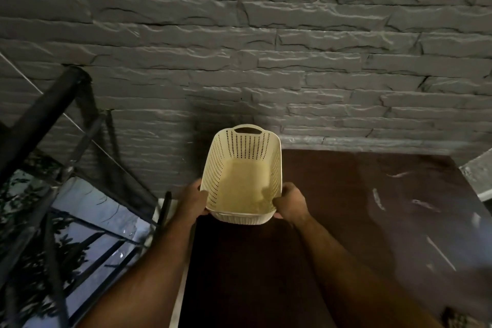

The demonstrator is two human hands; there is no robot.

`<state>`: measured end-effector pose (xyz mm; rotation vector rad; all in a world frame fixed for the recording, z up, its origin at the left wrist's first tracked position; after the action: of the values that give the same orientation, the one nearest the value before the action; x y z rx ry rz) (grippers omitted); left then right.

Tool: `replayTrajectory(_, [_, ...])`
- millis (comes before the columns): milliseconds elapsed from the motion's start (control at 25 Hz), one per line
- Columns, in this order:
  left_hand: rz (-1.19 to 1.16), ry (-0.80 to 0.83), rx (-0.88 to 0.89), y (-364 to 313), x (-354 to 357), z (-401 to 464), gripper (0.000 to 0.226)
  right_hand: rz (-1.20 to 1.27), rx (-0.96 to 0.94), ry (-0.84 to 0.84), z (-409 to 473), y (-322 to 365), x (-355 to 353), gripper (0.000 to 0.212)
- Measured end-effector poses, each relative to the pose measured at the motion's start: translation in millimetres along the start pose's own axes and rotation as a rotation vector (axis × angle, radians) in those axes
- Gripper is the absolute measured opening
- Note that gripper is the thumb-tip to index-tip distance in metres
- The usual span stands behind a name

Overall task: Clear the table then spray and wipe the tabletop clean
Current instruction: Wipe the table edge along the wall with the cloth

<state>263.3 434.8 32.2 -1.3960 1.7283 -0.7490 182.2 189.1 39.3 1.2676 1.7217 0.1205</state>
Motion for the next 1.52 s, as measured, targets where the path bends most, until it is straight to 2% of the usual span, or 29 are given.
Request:
replayTrajectory(640, [0.005,0.000,0.061,12.4,3.9,9.5,0.043,-0.004,-0.006,-0.044,12.7,8.4,-4.0,0.035])
replayTrajectory(920, [0.009,0.040,0.089,9.2,3.6,3.7,0.041,-0.003,-0.033,-0.050,12.6,4.9,-3.4,0.045])
replayTrajectory(1040, [0.101,0.024,0.141,4.4,2.8,-4.1,0.052,-0.052,-0.065,-0.105,6.7,3.8,-8.3,0.063])
replayTrajectory(1120, [0.201,-0.077,0.213,-1.6,1.4,-11.6,0.059,-0.098,-0.087,-0.155,2.2,1.2,-13.2,0.071])
replayTrajectory(1240, [0.322,-0.194,0.496,-20.0,10.1,-37.6,0.049,-0.201,-0.098,-0.232,-8.4,-5.0,-25.3,0.067])
replayTrajectory(1360, [0.412,-0.140,0.728,-33.9,40.2,-68.5,0.038,-0.292,-0.113,-0.323,-23.4,-11.2,-42.2,0.058])
replayTrajectory(1520, [0.435,-0.036,0.895,-38.9,93.7,-111.3,0.028,-0.349,-0.170,-0.365,-46.5,-29.3,-76.3,0.055])
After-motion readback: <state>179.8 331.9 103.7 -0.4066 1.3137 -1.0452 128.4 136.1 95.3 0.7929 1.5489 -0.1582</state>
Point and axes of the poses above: each hand's wrist, its own z-axis towards the middle knuckle, its own x-axis out of the palm, y = z × x, the point moved 3 cm from there along z, towards the middle knuckle, and after that the axes turned 15 degrees about -z, right-handed, at the moved point
